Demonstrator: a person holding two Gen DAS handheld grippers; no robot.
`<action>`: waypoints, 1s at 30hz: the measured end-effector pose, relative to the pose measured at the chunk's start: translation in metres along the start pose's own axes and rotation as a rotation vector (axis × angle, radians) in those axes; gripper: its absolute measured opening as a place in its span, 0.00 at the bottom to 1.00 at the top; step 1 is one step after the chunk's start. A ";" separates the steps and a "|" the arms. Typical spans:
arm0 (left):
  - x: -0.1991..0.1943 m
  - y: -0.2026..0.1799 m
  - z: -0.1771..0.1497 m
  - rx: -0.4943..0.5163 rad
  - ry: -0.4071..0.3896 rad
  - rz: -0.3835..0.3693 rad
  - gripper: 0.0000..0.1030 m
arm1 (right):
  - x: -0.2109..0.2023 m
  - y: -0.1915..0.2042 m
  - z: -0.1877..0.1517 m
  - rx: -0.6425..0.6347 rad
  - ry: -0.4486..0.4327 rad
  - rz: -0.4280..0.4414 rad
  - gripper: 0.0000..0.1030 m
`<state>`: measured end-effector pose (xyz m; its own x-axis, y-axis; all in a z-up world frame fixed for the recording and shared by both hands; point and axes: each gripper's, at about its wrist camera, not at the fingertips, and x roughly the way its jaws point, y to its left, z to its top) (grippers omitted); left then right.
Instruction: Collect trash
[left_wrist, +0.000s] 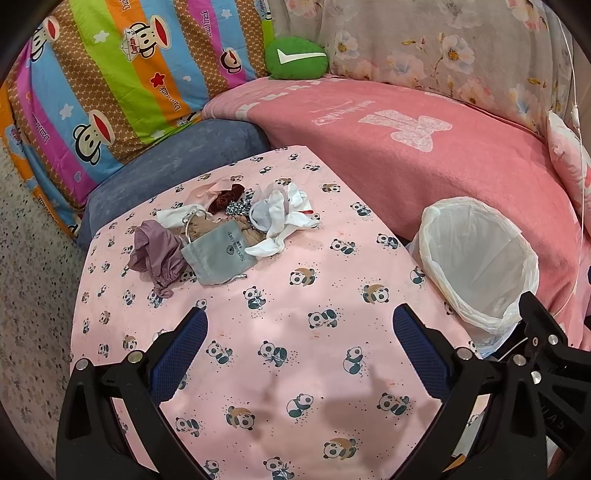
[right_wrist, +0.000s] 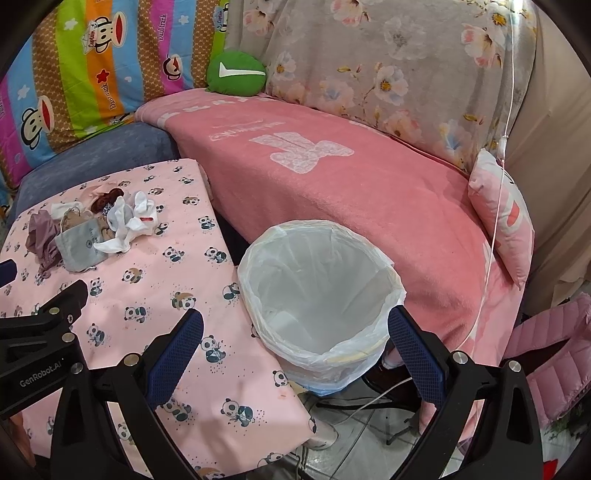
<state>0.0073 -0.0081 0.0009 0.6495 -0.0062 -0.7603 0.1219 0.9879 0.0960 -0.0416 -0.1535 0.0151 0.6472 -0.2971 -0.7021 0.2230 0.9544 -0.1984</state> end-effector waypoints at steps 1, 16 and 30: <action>0.000 0.000 0.000 0.000 0.000 0.001 0.93 | 0.000 0.000 0.000 0.000 0.000 0.000 0.95; -0.001 0.002 -0.002 0.004 -0.010 0.006 0.93 | -0.004 -0.002 0.003 0.014 -0.010 -0.010 0.95; -0.009 0.002 -0.001 0.004 -0.030 0.003 0.93 | -0.010 -0.002 0.003 0.011 -0.027 -0.017 0.95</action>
<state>0.0011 -0.0063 0.0076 0.6720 -0.0075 -0.7405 0.1224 0.9873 0.1011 -0.0468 -0.1523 0.0246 0.6626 -0.3141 -0.6799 0.2422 0.9489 -0.2022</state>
